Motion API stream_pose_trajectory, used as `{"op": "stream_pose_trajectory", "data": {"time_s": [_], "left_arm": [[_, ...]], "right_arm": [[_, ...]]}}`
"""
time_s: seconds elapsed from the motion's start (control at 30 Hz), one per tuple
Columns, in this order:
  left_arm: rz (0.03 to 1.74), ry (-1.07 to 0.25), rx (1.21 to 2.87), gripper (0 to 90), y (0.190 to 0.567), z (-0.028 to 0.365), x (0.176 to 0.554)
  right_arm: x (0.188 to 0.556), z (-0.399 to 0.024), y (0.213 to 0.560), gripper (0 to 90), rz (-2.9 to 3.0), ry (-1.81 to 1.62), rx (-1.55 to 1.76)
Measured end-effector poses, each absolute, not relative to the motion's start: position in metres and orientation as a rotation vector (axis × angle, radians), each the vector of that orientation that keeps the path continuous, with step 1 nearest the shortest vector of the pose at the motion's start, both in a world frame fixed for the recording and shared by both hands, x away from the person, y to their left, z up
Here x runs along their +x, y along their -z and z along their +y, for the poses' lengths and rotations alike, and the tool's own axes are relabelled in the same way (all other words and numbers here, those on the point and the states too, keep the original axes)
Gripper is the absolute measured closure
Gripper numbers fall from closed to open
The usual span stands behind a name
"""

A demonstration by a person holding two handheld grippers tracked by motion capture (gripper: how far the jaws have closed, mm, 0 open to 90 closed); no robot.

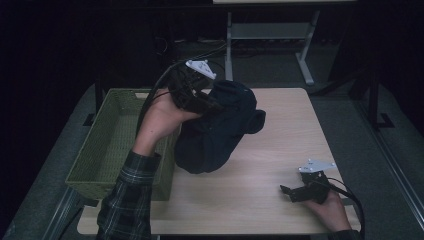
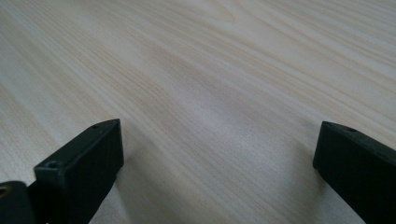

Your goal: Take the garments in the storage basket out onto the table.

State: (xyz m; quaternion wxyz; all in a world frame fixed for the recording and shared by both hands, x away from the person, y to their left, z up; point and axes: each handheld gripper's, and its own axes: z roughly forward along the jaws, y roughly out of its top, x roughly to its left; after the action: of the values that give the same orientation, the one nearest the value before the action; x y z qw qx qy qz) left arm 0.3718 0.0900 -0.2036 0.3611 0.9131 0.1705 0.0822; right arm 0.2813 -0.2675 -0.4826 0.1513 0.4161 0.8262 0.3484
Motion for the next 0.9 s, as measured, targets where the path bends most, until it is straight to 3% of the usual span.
{"op": "stream_pose_trajectory", "data": {"time_s": [0.9], "left_arm": [[0.482, -0.043, 2.432, 76.5, 0.315, 0.018, 0.383]], "right_arm": [[0.281, -0.267, 0.483, 1.3, 2.374, -1.003, 1.199]]}}
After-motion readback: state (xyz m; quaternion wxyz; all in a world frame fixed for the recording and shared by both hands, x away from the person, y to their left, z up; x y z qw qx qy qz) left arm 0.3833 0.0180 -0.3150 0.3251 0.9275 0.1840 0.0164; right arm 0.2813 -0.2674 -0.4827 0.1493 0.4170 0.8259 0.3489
